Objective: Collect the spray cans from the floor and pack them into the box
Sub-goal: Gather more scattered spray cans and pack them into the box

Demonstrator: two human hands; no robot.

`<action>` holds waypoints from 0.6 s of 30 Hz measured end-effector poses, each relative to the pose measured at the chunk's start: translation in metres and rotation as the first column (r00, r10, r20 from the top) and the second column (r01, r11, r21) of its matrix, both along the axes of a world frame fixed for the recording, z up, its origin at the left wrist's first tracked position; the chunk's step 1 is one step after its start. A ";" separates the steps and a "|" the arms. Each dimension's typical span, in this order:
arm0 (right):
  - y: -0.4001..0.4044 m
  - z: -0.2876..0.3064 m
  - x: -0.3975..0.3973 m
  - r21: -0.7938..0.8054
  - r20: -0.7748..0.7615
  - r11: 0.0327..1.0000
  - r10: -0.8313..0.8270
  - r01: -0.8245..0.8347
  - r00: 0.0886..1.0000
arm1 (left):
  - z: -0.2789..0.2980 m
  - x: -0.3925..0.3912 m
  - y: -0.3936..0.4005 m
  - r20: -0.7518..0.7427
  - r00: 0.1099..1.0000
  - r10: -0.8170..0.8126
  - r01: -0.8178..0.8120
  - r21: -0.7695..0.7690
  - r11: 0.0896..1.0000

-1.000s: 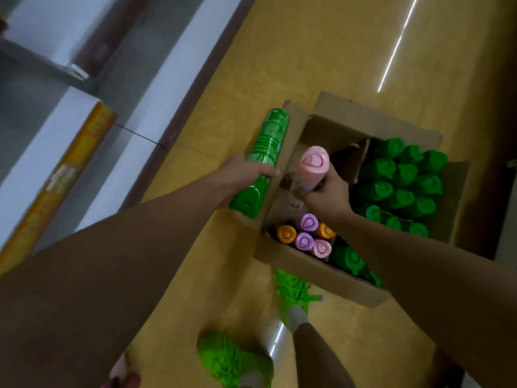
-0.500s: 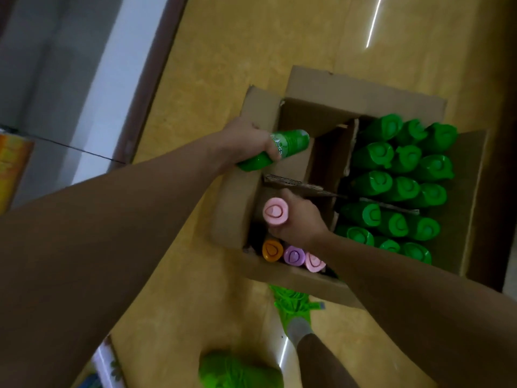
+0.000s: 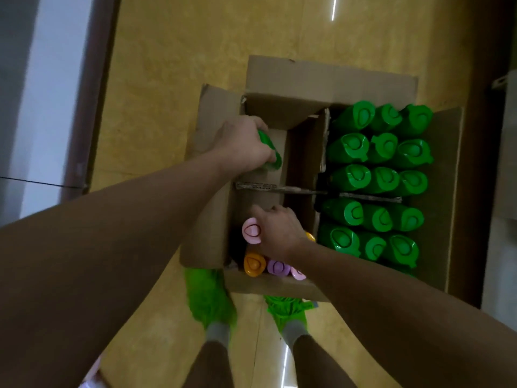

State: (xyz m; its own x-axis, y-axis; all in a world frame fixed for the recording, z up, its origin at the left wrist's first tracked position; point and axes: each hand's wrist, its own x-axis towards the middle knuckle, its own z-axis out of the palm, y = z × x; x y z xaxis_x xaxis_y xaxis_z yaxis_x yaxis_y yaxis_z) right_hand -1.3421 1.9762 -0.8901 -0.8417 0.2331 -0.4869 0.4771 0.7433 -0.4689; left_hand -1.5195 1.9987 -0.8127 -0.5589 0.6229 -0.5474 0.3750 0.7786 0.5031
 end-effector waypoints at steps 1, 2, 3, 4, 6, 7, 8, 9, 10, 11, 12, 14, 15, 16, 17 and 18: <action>-0.003 -0.002 0.000 -0.002 0.007 1.000 -0.018 0.018 1.000 | -0.004 0.003 0.000 0.002 1.000 -0.019 0.019 -0.007 1.000; -0.006 -0.004 0.001 0.006 0.017 1.000 -0.027 0.027 0.999 | -0.008 0.007 0.000 0.012 0.999 -0.037 0.037 -0.017 0.999; -0.009 -0.006 0.002 0.027 0.028 0.999 -0.026 0.025 0.999 | -0.012 0.009 0.001 0.023 0.998 -0.056 0.056 -0.025 0.998; -0.012 -0.008 0.002 0.044 0.045 0.999 -0.016 0.014 0.999 | -0.017 0.013 0.001 0.034 0.997 -0.074 0.075 -0.030 0.997; -0.016 -0.012 0.002 0.057 0.070 0.998 0.002 -0.006 0.998 | -0.025 0.020 0.004 0.052 0.992 -0.115 0.117 -0.032 0.993; -0.017 -0.014 0.003 0.056 0.080 0.998 -0.001 -0.004 0.997 | -0.030 0.025 0.007 0.060 0.987 -0.147 0.149 -0.031 0.988; -0.018 -0.016 0.003 0.057 0.089 0.998 -0.010 0.005 0.996 | -0.034 0.029 0.011 0.061 0.981 -0.185 0.187 -0.029 0.982; -0.019 -0.017 0.003 0.057 0.101 0.998 -0.021 0.015 0.995 | -0.038 0.034 0.015 0.060 0.974 -0.220 0.222 -0.029 0.975; -0.019 -0.019 0.003 0.054 0.120 0.998 -0.027 0.021 0.992 | -0.042 0.038 0.020 0.066 0.967 -0.246 0.248 -0.030 0.968; -0.020 -0.020 0.003 0.055 0.146 0.998 -0.024 0.016 0.989 | -0.045 0.043 0.025 0.075 0.961 -0.265 0.267 -0.029 0.963; -0.020 -0.022 0.005 0.062 0.179 0.998 -0.015 0.004 0.984 | -0.049 0.048 0.031 0.083 0.955 -0.284 0.287 -0.031 0.957; -0.021 -0.024 0.009 0.077 0.238 0.997 -0.009 -0.010 0.971 | -0.055 0.059 0.039 0.087 0.938 -0.334 0.339 -0.037 0.940; -0.022 -0.025 0.011 0.081 0.250 0.997 -0.017 -0.004 0.968 | -0.058 0.065 0.042 0.081 0.928 -0.363 0.367 -0.041 0.929; -0.023 -0.027 0.012 0.088 0.244 0.996 -0.030 0.009 0.969 | -0.060 0.070 0.045 0.076 0.919 -0.387 0.391 -0.046 0.919; -0.025 -0.028 0.013 0.095 0.227 0.995 -0.045 0.024 0.973 | -0.062 0.073 0.047 0.076 0.914 -0.399 0.403 -0.048 0.914; -0.026 -0.029 0.014 0.096 0.212 0.995 -0.059 0.039 0.976 | -0.064 0.076 0.049 0.081 0.913 -0.400 0.405 -0.046 0.913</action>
